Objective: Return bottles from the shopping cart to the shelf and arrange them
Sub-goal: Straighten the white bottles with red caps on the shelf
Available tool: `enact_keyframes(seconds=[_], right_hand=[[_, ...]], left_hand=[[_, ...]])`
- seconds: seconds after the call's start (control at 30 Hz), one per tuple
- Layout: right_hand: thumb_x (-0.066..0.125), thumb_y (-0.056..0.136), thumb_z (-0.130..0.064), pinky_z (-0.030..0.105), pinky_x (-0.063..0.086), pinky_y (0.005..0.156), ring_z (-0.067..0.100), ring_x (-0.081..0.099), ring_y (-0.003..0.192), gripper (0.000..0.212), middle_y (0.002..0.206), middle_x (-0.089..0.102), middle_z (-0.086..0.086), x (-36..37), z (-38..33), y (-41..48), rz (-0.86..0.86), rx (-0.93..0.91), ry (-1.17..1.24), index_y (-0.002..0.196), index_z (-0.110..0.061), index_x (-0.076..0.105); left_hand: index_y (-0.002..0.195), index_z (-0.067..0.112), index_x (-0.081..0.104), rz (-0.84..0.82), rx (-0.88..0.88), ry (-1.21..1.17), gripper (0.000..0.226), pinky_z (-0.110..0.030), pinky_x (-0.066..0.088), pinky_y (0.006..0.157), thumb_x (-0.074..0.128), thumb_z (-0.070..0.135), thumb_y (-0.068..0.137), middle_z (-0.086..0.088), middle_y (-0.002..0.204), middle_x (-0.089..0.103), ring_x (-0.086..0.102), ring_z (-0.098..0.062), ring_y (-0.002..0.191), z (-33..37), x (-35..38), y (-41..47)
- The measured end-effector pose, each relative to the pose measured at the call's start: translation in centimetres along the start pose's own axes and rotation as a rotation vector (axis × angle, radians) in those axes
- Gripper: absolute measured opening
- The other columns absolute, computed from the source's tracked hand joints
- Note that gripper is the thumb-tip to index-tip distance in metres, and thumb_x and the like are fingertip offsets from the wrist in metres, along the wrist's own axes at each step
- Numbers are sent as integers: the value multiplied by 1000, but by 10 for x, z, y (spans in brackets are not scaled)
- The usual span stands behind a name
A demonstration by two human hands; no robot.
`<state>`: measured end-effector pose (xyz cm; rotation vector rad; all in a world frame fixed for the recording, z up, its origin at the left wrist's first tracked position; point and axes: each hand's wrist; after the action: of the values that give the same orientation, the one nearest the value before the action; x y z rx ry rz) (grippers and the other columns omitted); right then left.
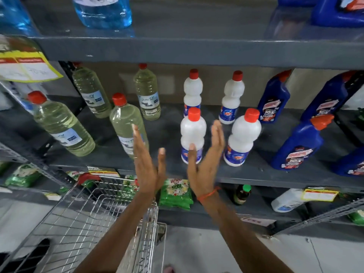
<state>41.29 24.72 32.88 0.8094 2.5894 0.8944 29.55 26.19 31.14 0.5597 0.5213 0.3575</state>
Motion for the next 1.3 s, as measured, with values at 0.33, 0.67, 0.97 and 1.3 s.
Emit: enact_keyframes(seconds=[0.33,0.67,0.97,1.3], right_hand=[[85,65,-22,37,31,115,31,36,136,101,145,39,20,144,20,-41,-554,317,-29,144,0,27],[87,62,-20,20,48,87,10,59,102,84,123,61,7,165,49,-51,-535,466,-56,134,-15,43],[88,61,-25,18,46,88,3,56,102,90,124,63,4,168,54,-53,-522,477,-70,138,-15,41],[87,62,-27,27,48,96,9,58,111,95,130,60,3,168,50,-55,-521,449,-101,141,-15,35]], left_hand=[[146,1,0,236,-540,186,122,-32,8,120,69,61,66,-22,158,3,8,-30,147,-172,-124,47],[131,5,40,188,-667,138,86,-43,47,93,85,25,61,-19,128,59,57,-37,116,-224,-138,84],[121,0,51,212,-656,154,72,-38,47,86,84,22,62,-21,121,63,60,-35,110,-234,-139,82],[121,5,54,202,-691,87,71,-30,43,85,85,25,61,-15,122,64,59,-31,112,-228,-142,83]])
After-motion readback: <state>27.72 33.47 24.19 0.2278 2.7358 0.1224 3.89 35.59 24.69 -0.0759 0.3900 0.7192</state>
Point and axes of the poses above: each hand's wrist, its own y-axis towards the middle knuckle, its own x-axis out of the palm, z = x × y
